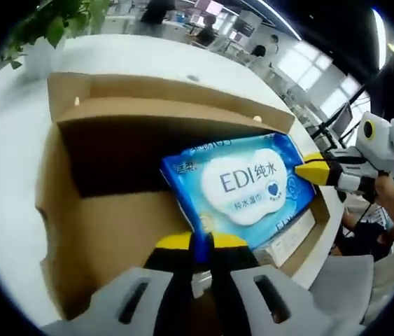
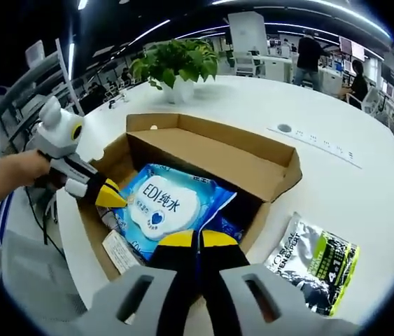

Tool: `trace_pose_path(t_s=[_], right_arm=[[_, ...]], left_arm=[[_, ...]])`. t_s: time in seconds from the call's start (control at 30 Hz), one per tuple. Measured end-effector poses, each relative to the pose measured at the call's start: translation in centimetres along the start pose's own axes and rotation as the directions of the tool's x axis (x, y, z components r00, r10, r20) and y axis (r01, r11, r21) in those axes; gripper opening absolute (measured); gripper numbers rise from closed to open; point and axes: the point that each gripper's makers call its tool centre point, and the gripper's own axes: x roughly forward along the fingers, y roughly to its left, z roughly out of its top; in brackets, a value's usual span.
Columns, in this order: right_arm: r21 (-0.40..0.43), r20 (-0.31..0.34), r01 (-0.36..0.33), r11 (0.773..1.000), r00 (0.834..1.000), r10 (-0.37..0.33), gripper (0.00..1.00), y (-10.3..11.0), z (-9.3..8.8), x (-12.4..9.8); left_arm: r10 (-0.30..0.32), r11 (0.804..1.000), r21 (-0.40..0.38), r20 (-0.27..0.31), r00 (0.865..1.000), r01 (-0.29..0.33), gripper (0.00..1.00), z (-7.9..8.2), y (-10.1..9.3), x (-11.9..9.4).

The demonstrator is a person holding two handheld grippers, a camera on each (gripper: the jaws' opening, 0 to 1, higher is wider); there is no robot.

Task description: Operate the shoe box by opening the lid, removing the specified soft item, and placing it in the target area until the item is outside and the box remains undamaged.

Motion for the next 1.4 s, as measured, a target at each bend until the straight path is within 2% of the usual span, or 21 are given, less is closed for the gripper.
trace_pose_path(t_s=[0.57,1.0,1.4], right_arm=[[0.056,0.035,-0.008,0.998,0.999,0.006,0.00,0.0,0.7,-1.8],[0.094,0.065,0.000,0.996,0.998,-0.006,0.00,-1.0,1.0,-4.7],[0.133,0.073,0.043,0.990,0.996,-0.053,0.00,-3.7,0.5,-7.3]], left_arm=[[0.000,1.000,0.023,0.079,0.997,-0.002,0.00,1.8,-1.6,-2.3],[-0.027,0.997,0.068,0.114,0.993,0.019,0.00,3.5,-4.5,-3.4],[-0.060,0.993,0.114,0.141,0.988,0.044,0.00,4.9,-8.1,-2.5]])
